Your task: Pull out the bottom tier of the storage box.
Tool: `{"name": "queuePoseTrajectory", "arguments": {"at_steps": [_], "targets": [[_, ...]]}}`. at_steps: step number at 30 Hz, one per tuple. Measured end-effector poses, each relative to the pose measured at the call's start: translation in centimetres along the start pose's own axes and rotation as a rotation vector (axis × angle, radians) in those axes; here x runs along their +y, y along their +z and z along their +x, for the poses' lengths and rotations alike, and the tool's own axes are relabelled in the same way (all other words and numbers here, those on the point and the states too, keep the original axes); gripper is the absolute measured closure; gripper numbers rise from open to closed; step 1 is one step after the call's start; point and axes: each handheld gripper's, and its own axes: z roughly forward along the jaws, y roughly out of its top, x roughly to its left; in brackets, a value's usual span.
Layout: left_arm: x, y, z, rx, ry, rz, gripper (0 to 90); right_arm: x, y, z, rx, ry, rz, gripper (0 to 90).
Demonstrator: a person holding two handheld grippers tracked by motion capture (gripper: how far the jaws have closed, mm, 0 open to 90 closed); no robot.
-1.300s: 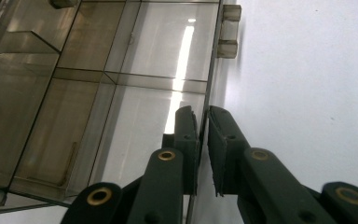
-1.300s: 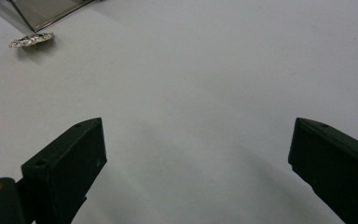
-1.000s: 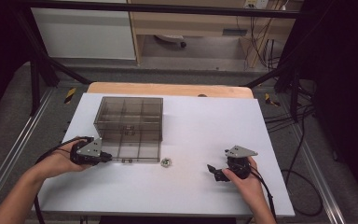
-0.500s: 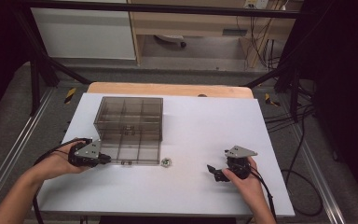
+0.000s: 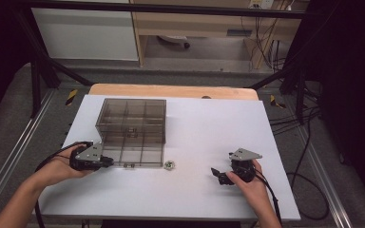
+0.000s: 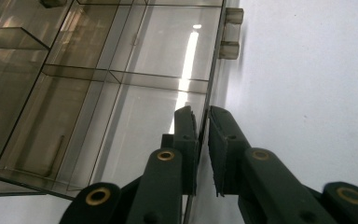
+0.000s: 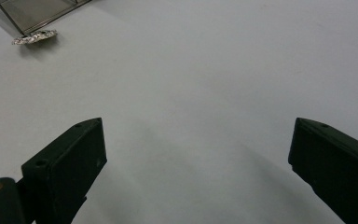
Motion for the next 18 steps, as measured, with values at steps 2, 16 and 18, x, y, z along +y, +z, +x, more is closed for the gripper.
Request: {"name": "queuePoseTrajectory", "arguments": {"at_steps": [2, 16, 18], "targets": [[0.0, 0.0, 0.0, -0.001, -0.006, -0.004, 81.3, 0.0, 0.0, 0.0, 0.001, 0.001, 0.0, 4.4], [-0.2, -1.0, -1.5, 0.179, -0.163, -0.098, 42.4, 0.2, -0.1, 0.2, 0.004, 0.003, -0.016, 4.2], [0.0, -1.3, -1.8, 0.228, -0.206, -0.11, 36.8, 0.3, -0.3, 0.2, 0.004, -0.004, -0.027, 4.1]]}}
